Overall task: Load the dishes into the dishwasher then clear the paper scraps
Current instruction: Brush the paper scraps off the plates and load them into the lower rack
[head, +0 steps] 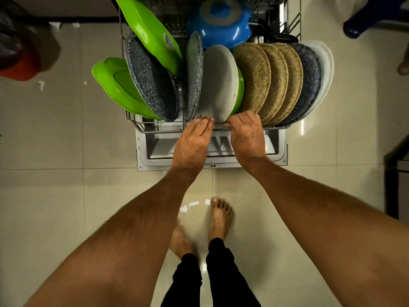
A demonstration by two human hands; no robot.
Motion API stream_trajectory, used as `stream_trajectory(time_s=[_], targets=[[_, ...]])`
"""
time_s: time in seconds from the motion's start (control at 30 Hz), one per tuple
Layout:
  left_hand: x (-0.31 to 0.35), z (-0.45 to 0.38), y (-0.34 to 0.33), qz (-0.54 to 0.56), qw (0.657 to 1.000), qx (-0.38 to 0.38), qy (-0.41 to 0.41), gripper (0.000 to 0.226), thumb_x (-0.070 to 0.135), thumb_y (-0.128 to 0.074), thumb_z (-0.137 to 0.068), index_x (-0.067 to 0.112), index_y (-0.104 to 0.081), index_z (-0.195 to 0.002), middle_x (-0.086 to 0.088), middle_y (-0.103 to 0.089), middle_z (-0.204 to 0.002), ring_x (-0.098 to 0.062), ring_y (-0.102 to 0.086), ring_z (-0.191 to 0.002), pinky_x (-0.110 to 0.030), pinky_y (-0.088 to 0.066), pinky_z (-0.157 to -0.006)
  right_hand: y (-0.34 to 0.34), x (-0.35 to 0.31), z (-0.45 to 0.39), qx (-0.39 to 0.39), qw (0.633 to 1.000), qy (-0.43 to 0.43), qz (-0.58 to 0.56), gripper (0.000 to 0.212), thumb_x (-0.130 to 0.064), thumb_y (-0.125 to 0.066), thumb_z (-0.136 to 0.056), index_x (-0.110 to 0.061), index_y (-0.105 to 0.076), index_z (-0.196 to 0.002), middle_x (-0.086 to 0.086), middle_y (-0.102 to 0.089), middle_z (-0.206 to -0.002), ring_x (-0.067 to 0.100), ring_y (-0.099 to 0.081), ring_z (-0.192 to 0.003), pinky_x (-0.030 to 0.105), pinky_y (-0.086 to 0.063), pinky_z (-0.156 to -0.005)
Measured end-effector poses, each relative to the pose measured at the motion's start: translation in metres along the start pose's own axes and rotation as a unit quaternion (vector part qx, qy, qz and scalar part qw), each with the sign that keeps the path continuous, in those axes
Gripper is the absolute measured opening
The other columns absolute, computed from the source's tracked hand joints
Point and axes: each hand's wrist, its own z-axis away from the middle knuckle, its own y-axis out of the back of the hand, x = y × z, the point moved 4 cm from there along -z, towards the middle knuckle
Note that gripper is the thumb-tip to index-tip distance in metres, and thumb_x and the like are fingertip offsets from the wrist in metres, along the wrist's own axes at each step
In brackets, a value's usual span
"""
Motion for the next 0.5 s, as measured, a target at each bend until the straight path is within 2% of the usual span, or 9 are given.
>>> stream_trajectory(time_s=[0.17,0.27,0.4,0.5], targets=[[-0.002,-0.014,-0.008,-0.012,1.000,0.017,0.008,0.043,-0.005,-0.068,-0.081,-0.002,-0.067,-0.123,-0.015,-0.071,-0.116,-0.030,-0.068,-0.105,-0.040,-0.055,-0.098,-0.005,0.005,-0.001,0.004,1.000,0.003,-0.029,0.014,0.004,-0.071,-0.085,-0.009,-0.069,-0.091,0.009,-0.068,-0.083,0.028,-0.056,-0.081,0.041,-0.047,-0.070],[-0.004,-0.026,-0.011,-0.009,1.000,0.003,0.023,0.034,0.000,-0.059,-0.084,0.001,-0.071,-0.116,-0.013,-0.074,-0.109,-0.029,-0.070,-0.098,-0.039,-0.057,-0.092,-0.005,0.009,-0.004,0.014,0.999,0.012,-0.043,0.014,0.005,-0.068,-0.085,-0.008,-0.070,-0.091,0.010,-0.068,-0.083,0.029,-0.056,-0.081,0.042,-0.049,-0.069],[-0.008,-0.037,-0.012,-0.006,0.999,0.002,0.033,0.037,0.003,-0.044,-0.088,0.002,-0.074,-0.110,-0.012,-0.074,-0.104,-0.028,-0.070,-0.093,-0.039,-0.057,-0.090,-0.007,0.011,-0.013,0.018,0.999,0.002,-0.048,0.017,0.008,-0.072,-0.082,-0.008,-0.071,-0.089,0.009,-0.069,-0.082,0.029,-0.057,-0.080,0.040,-0.048,-0.069],[-0.014,-0.057,-0.010,-0.005,0.999,0.003,0.042,0.036,0.001,-0.045,-0.086,0.003,-0.074,-0.107,-0.011,-0.074,-0.103,-0.029,-0.069,-0.091,-0.039,-0.057,-0.087,-0.010,0.015,-0.033,0.025,0.998,0.000,-0.054,0.014,0.005,-0.072,-0.084,-0.008,-0.072,-0.088,0.009,-0.070,-0.082,0.029,-0.058,-0.080,0.041,-0.048,-0.070]])
